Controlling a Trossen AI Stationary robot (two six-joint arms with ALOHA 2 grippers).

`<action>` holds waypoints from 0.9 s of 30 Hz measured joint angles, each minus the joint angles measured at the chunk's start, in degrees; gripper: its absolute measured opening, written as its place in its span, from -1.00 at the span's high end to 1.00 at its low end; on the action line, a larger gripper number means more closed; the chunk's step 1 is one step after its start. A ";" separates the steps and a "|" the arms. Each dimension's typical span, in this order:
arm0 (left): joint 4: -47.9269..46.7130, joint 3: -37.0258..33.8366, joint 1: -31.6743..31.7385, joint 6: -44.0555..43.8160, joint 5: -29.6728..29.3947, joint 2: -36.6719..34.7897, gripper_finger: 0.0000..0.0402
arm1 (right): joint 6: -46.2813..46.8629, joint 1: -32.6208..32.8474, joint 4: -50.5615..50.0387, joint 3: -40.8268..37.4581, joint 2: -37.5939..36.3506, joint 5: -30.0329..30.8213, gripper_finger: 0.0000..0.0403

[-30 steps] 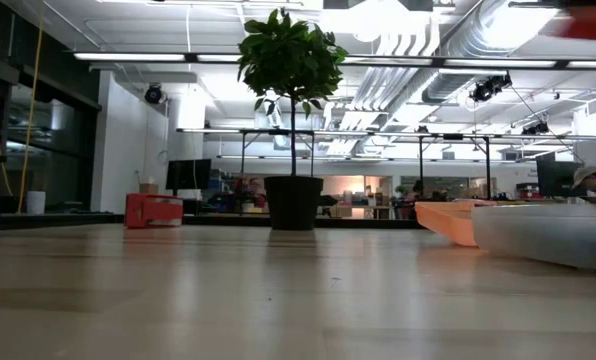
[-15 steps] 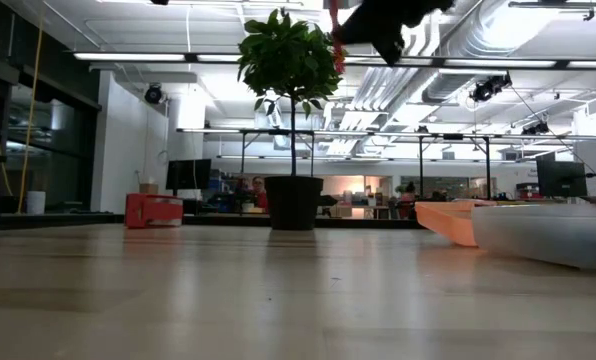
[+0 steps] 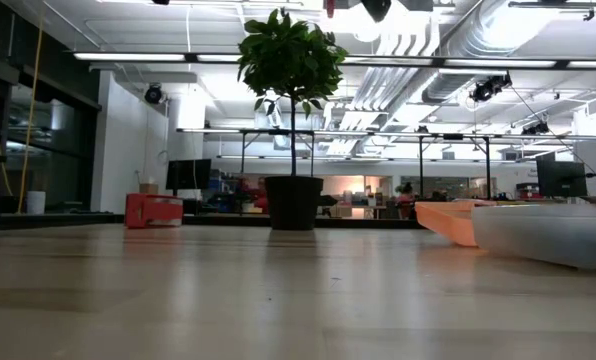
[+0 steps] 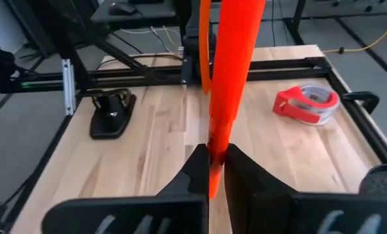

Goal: Pack school essentials
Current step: Put the orange pen into the orange supply box

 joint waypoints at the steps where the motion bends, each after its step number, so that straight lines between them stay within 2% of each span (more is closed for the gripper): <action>1: 0.00 0.00 0.00 0.29 0.00 0.00 0.06 | 0.23 0.17 0.13 0.00 0.00 -0.01 1.00; 9: 0.00 0.00 0.00 1.11 -0.02 0.00 0.06 | 0.92 1.00 0.21 0.00 0.00 0.25 1.00; 12: -0.02 0.00 0.00 1.26 -0.02 0.00 0.06 | 4.46 0.99 -0.84 0.00 0.00 -0.12 1.00; 15: -0.02 0.00 0.00 1.26 -0.02 0.00 0.06 | 7.83 1.92 -8.54 0.00 -0.02 -1.68 1.00; 23: -0.02 0.00 0.00 1.26 -0.20 0.00 0.06 | 13.91 10.11 -41.45 -0.04 4.01 -3.91 1.00; 25: 0.00 0.00 0.00 1.26 -0.20 0.00 0.06 | 14.28 12.68 -45.65 -1.45 5.51 -5.16 1.00; 27: -0.02 0.00 0.00 1.26 -0.20 0.00 0.06 | 14.91 14.90 -45.40 -4.86 6.11 -8.68 1.00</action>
